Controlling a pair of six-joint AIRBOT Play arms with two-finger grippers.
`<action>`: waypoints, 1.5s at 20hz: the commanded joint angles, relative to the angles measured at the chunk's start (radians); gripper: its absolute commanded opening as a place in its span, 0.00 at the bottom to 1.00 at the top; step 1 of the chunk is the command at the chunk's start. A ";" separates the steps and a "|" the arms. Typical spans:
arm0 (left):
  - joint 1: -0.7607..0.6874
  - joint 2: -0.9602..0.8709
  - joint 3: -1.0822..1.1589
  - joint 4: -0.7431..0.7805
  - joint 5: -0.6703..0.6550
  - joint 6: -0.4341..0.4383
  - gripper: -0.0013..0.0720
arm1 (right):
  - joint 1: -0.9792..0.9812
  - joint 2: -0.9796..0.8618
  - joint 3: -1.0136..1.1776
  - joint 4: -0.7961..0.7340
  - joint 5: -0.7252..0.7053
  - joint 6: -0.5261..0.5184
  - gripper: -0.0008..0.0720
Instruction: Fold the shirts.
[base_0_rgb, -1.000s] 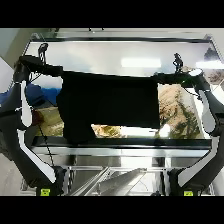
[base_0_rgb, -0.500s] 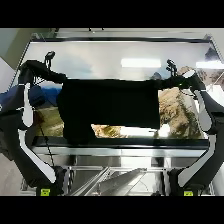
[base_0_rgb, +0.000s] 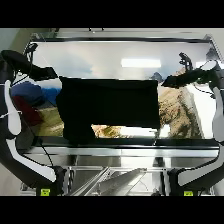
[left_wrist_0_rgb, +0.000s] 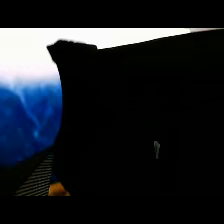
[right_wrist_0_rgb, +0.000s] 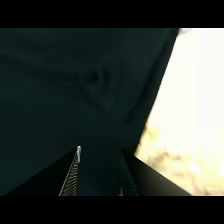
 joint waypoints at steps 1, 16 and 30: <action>0.068 0.158 -0.245 -0.037 0.091 -0.046 0.96 | -0.090 0.068 -0.035 -0.010 0.156 0.021 0.43; -0.022 0.608 -1.254 -0.114 -0.282 -0.039 0.96 | -0.246 0.194 -0.609 0.096 0.001 -0.086 0.43; -0.033 0.525 -1.110 -0.237 -0.163 0.084 0.05 | -0.224 0.180 -0.658 0.120 -0.019 -0.100 0.43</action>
